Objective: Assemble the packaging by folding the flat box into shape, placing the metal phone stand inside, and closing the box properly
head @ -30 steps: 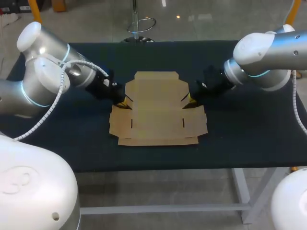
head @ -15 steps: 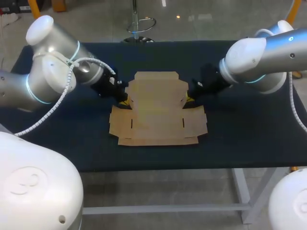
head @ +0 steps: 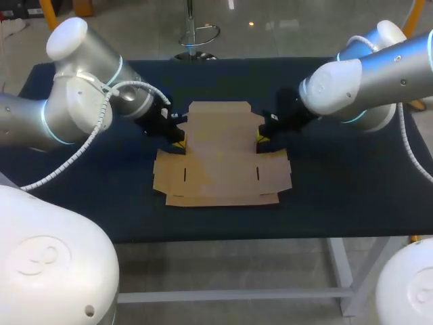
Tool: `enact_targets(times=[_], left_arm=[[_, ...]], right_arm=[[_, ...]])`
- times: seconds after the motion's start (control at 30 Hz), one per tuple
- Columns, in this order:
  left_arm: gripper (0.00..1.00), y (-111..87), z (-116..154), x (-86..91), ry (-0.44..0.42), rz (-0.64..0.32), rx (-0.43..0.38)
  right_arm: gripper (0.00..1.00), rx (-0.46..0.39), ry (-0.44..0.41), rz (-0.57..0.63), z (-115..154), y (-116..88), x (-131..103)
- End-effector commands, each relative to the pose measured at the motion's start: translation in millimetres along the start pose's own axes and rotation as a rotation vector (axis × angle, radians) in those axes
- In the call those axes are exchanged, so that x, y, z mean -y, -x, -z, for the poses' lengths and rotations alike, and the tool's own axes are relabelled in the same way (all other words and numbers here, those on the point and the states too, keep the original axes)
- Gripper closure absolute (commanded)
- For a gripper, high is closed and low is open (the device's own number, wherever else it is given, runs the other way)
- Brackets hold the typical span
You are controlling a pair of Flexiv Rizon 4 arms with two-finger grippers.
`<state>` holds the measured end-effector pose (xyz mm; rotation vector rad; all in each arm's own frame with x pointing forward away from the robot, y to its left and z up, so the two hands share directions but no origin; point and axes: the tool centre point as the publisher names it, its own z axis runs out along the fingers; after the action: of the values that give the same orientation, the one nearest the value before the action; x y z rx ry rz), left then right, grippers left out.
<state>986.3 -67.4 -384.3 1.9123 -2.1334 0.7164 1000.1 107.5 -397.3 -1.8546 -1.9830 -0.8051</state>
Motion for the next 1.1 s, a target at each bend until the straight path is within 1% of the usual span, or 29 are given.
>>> enact_targets(times=[0.03, 0.53, 1.1], left_arm=[[1.0, -5.4, -2.0, -0.4, 0.001, 0.003, 0.041], [1.0, -6.8, -7.0, -2.9, 0.0, 0.013, 0.063], [1.0, -13.4, -17.4, -3.2, -0.012, 0.028, 0.094]], right_arm=[[1.0, 0.062, 0.006, -0.004, -5.2, -5.8, 0.3], [1.0, 0.096, -0.002, -0.019, -14.4, -2.9, 2.4], [1.0, 0.086, -0.039, -0.008, -21.7, -2.9, 8.5]])
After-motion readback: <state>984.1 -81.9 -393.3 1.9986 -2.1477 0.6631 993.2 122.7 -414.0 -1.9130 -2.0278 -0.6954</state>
